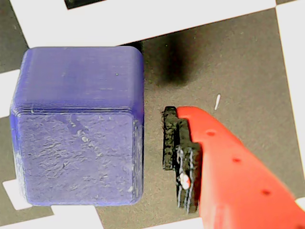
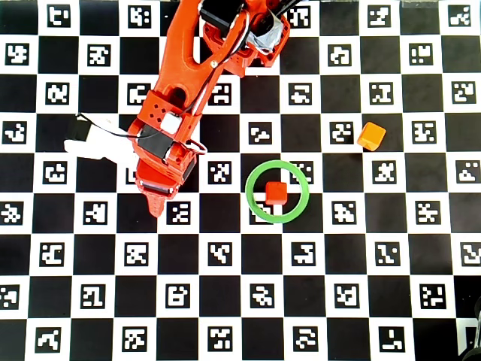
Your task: Grab the red cube then put it in the green circle then put the blue cube on top and finally the orange cube on top
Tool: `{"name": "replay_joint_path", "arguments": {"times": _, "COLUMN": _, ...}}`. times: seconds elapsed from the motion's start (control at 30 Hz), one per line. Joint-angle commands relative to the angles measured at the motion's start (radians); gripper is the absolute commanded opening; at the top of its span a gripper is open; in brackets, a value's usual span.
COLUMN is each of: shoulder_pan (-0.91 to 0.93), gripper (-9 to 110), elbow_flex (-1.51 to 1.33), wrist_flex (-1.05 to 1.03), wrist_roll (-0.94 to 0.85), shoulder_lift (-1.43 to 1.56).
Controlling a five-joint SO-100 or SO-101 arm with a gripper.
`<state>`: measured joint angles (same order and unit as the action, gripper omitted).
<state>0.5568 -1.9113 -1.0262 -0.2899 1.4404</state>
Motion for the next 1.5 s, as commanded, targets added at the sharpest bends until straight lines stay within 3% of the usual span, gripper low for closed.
{"name": "replay_joint_path", "arguments": {"times": 0.0, "shoulder_pan": 0.018, "gripper": 32, "elbow_flex": 0.026, "wrist_flex": 0.006, "wrist_roll": -0.005, "shoulder_lift": 0.012}}
{"name": "replay_joint_path", "arguments": {"times": 0.6, "shoulder_pan": 0.005, "gripper": 12, "elbow_flex": 0.023, "wrist_flex": 0.005, "wrist_roll": -0.025, "shoulder_lift": 0.025}}
{"name": "replay_joint_path", "arguments": {"times": 1.2, "shoulder_pan": -0.003, "gripper": 8, "elbow_flex": 0.018, "wrist_flex": 0.023, "wrist_roll": 0.014, "shoulder_lift": 0.041}}
{"name": "replay_joint_path", "arguments": {"times": 1.47, "shoulder_pan": -0.011, "gripper": 7, "elbow_flex": 0.098, "wrist_flex": -0.081, "wrist_roll": 0.097, "shoulder_lift": 0.069}}
